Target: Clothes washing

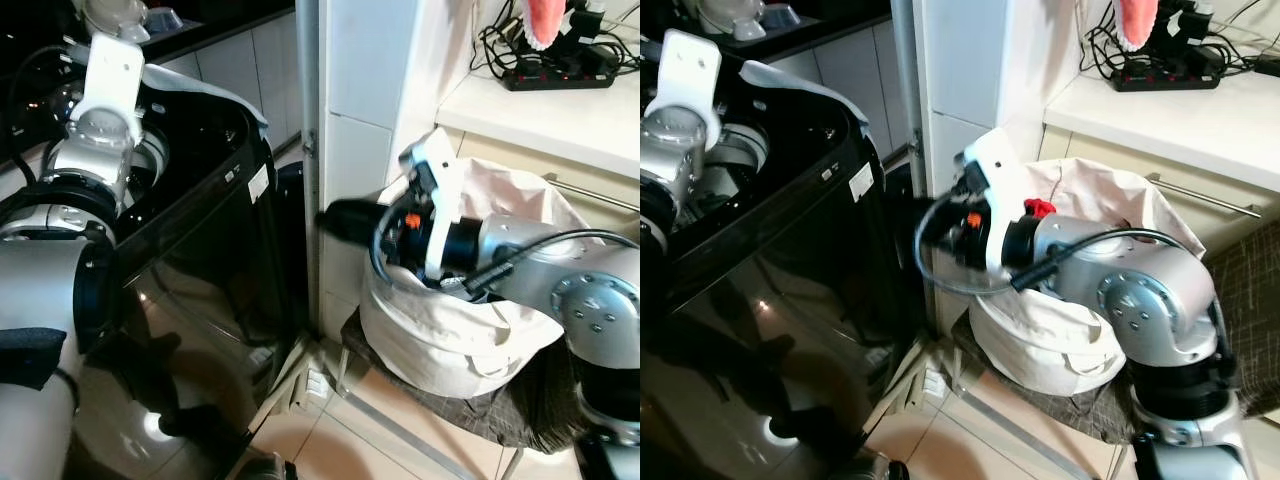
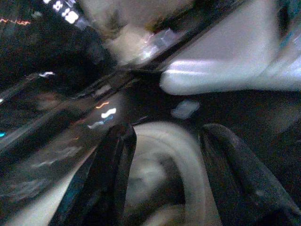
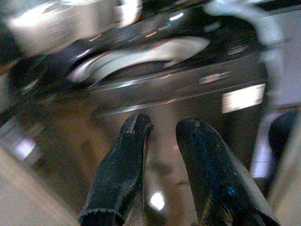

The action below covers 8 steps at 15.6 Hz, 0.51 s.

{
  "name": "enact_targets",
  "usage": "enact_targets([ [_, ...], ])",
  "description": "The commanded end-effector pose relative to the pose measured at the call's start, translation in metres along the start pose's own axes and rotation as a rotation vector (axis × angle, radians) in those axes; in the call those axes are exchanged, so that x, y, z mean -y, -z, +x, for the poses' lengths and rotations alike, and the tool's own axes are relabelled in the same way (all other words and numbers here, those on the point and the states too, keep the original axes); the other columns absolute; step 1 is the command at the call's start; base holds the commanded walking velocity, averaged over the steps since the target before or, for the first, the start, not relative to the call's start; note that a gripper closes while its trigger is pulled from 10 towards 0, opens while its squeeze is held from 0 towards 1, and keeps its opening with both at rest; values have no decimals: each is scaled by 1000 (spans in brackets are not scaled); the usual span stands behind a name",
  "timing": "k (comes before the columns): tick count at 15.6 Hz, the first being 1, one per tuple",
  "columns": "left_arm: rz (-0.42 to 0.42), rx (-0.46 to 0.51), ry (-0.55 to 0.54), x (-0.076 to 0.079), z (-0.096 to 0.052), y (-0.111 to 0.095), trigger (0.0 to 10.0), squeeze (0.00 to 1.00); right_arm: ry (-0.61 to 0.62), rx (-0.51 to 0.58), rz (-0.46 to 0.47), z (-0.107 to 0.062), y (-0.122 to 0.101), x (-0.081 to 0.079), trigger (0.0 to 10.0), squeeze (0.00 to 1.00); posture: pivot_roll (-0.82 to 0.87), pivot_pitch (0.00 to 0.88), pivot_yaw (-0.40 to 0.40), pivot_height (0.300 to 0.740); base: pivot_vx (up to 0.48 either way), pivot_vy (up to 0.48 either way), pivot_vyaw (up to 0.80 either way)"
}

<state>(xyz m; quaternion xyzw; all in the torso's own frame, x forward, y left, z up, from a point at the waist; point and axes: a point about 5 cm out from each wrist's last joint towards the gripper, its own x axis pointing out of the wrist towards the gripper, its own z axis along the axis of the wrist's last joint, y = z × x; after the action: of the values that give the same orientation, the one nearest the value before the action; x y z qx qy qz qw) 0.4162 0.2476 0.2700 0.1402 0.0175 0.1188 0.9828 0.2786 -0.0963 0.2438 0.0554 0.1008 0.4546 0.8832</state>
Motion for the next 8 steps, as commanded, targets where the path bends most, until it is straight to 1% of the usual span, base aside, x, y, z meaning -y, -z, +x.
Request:
enact_targets([
  [1, -169, 135, 118, 19, -1, -18, 10000, 0, 174, 62, -2, -3, -9, 20, 10000, 0, -30, 0, 77, 740, 0, 0, 0],
  [2, -250, 177, 261, 43, -5, -13, 10000, 0, 293, 80, -6, -5, -9, 32, 10000, 0, -28, 0, 70, 740, 0, 0, 0],
  [3, -285, 206, 380, 64, -11, -4, 10000, 0, 386, 75, -34, -8, -6, 41, 10000, 0, -26, 0, 67, 740, 0, 0, 0],
  [4, -310, 232, 489, 87, -22, 11, 10000, 0, 481, 51, -83, -11, -1, 51, 10000, 0, -26, 0, 64, 740, 0, 0, 0],
  [5, -318, 262, 577, 106, -35, 22, 10000, 0, 549, 23, -137, -14, 4, 58, 10000, 0, -28, 0, 62, 740, 0, 0, 0],
  [6, -315, 277, 630, 119, -46, 30, 10000, 0, 598, -8, -177, -16, 10, 65, 10000, 0, -28, 0, 62, 740, 0, 0, 0],
  [7, -286, 289, 663, 131, -61, 45, 10000, 0, 647, -48, -171, -18, 23, 74, 10000, 0, -31, 0, 61, 740, 0, 0, 0],
  [8, -277, 275, 670, 135, -66, 54, 10000, 0, 670, -62, -165, -19, 28, 79, 10000, 0, -31, 0, 60, 740, 0, 0, 0],
])
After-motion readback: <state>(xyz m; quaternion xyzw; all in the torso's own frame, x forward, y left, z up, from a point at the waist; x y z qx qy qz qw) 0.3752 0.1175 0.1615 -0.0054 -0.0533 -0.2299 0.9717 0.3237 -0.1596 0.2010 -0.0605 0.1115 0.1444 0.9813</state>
